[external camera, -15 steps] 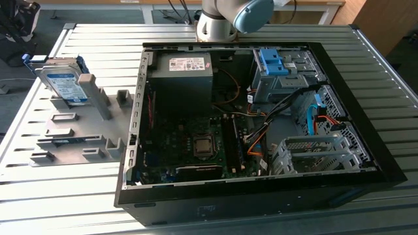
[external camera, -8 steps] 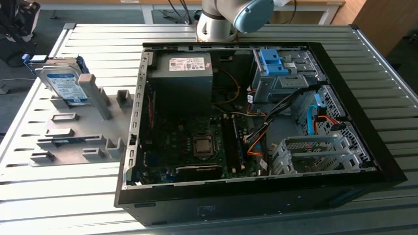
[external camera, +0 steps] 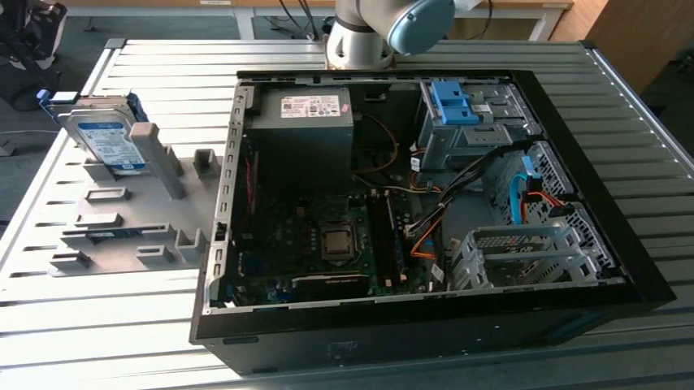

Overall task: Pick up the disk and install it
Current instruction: 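Pick up the disk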

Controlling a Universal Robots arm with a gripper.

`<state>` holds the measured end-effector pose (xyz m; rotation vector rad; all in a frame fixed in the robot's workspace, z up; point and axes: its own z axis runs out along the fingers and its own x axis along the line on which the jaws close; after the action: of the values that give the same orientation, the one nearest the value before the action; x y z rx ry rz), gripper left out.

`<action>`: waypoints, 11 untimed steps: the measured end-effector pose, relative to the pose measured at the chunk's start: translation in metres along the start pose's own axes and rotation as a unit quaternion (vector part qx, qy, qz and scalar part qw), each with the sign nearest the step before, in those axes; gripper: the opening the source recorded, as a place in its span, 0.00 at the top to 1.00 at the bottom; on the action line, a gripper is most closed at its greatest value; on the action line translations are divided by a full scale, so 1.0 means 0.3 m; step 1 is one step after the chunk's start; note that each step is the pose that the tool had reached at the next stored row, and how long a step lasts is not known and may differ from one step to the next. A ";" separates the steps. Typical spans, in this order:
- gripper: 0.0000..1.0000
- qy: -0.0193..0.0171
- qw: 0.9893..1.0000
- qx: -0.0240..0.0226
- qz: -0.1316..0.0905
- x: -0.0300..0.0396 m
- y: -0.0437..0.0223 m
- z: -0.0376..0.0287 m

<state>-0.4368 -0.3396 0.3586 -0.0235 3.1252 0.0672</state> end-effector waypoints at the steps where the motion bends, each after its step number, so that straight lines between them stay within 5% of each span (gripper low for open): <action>1: 0.89 0.000 1.000 0.000 -0.001 0.000 0.000 0.000; 11: 0.89 0.000 1.000 0.000 -0.008 0.000 0.000 0.000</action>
<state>-0.4368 -0.3396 0.3586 -0.0489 3.1253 0.0674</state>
